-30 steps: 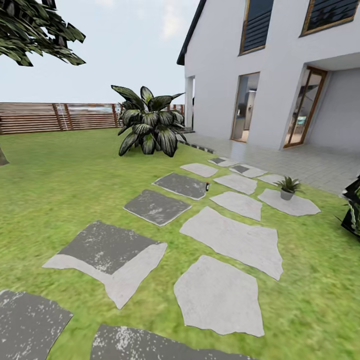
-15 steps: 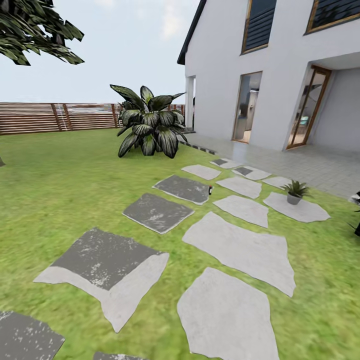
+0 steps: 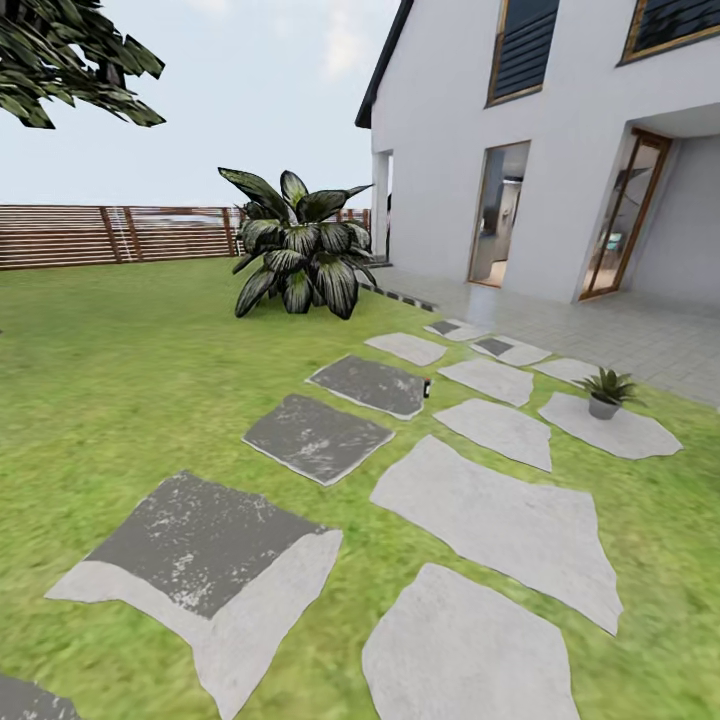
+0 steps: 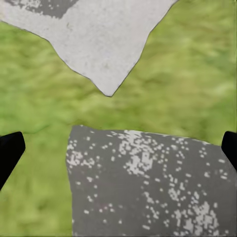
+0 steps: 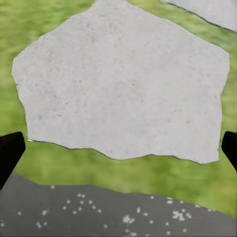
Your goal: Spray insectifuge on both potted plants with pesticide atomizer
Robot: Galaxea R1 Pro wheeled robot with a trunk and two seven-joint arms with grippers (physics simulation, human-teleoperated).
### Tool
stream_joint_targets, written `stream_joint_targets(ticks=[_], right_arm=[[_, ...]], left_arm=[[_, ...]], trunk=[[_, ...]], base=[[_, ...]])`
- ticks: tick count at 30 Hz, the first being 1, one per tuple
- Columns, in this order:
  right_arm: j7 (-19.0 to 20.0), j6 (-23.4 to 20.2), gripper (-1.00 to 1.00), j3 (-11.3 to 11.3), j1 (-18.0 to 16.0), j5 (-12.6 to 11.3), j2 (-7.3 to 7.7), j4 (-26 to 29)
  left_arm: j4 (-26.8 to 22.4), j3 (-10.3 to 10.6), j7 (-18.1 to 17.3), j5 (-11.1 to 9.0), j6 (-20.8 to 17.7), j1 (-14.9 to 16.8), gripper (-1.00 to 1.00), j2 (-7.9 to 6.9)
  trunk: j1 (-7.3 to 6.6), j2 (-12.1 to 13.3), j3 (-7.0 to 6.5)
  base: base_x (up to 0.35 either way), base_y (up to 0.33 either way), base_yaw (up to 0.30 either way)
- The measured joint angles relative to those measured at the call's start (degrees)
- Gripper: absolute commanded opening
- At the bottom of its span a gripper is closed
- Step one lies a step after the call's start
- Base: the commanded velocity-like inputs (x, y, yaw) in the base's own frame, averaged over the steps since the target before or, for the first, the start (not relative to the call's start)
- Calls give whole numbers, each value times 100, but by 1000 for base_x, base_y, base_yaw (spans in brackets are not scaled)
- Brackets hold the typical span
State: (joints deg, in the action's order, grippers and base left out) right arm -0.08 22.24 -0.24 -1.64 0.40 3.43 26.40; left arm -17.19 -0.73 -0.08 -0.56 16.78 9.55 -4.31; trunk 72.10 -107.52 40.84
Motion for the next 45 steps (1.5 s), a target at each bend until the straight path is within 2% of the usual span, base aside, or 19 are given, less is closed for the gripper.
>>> stream_joint_targets(ticks=[26,45], right_arm=[[0,0,100,-8,0,-16,-8,9],[0,-1,100,-8,2,-9,-8,9]], left_arm=[[0,0,0,0,0,0,100,0],[2,-5,0,0,1,2,100,1]], trunk=[[0,0,0],[0,0,0]], base=[[335,77,-5],[335,77,-257]])
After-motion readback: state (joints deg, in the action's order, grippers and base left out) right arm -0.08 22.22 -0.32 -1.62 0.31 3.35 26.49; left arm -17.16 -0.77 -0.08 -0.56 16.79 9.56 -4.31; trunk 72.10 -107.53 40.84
